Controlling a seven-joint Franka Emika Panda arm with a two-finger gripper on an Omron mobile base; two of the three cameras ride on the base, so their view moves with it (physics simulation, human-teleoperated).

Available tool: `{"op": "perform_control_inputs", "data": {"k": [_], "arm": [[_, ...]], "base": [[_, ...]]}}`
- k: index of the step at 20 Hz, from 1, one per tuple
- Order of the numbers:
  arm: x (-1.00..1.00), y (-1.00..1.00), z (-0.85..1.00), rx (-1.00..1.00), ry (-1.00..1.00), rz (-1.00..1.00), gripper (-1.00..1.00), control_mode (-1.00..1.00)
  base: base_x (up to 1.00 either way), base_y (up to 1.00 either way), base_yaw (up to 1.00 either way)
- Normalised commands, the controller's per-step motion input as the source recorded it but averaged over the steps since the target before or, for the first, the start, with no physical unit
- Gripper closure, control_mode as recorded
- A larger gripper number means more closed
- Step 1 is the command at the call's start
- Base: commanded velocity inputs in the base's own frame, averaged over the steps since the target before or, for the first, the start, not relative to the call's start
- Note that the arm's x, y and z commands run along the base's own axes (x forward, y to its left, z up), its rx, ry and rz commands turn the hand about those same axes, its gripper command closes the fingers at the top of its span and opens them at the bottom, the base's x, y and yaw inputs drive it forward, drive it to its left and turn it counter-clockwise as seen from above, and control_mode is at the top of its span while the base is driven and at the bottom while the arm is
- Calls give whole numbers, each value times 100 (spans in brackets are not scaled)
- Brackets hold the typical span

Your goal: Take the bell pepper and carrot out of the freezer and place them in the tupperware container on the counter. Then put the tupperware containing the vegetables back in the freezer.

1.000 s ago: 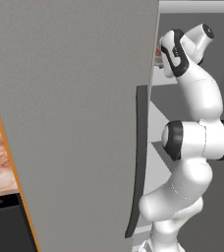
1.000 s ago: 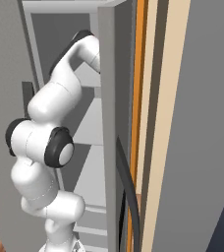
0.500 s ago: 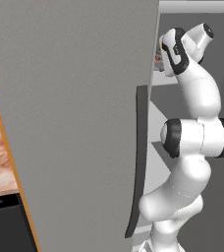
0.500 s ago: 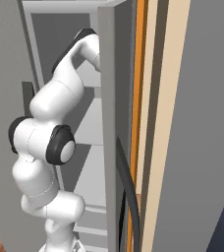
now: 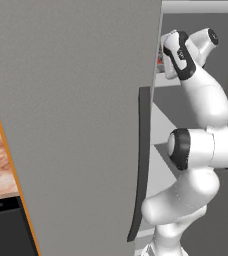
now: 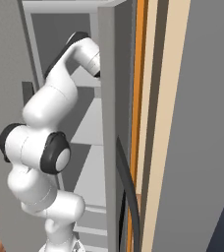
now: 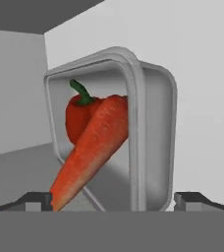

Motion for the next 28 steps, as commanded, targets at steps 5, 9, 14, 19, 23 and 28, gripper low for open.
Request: {"op": "perform_control_inputs", "data": {"k": [5,9,14,19,23,28], "arm": [[0,31,0,-9,-6,-7,-100,-100],[-29,1,0,-9,-6,-8,-100,-100],[-79,-17,0,-6,-7,-4,-100,-100],[-100,-18,0,-1,-12,0,-100,-100],[-100,-3,0,0,-13,0,-100,-100],[-100,0,1,0,-13,-3,-100,-100]], "base": [[0,0,0],[0,0,0],[0,0,0],[0,0,0],[0,0,0],[0,0,0]]}}
